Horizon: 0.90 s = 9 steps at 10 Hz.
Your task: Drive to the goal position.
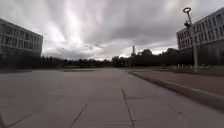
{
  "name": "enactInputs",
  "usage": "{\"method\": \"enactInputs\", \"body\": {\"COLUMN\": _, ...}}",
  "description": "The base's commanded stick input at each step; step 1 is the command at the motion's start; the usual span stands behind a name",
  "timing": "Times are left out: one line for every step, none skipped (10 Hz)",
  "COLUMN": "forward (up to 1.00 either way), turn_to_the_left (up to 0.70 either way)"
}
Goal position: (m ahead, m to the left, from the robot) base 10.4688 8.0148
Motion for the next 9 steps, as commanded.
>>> {"method": "enactInputs", "body": {"forward": 0.7, "turn_to_the_left": 0.35}}
{"method": "enactInputs", "body": {"forward": 0.7, "turn_to_the_left": 0.35}}
{"method": "enactInputs", "body": {"forward": 0.7, "turn_to_the_left": 0.35}}
{"method": "enactInputs", "body": {"forward": 0.7, "turn_to_the_left": 0.05}}
{"method": "enactInputs", "body": {"forward": 0.7, "turn_to_the_left": 0.0}}
{"method": "enactInputs", "body": {"forward": 0.7, "turn_to_the_left": 0.0}}
{"method": "enactInputs", "body": {"forward": 0.7, "turn_to_the_left": 0.0}}
{"method": "enactInputs", "body": {"forward": 0.7, "turn_to_the_left": 0.0}}
{"method": "enactInputs", "body": {"forward": 0.7, "turn_to_the_left": 0.0}}
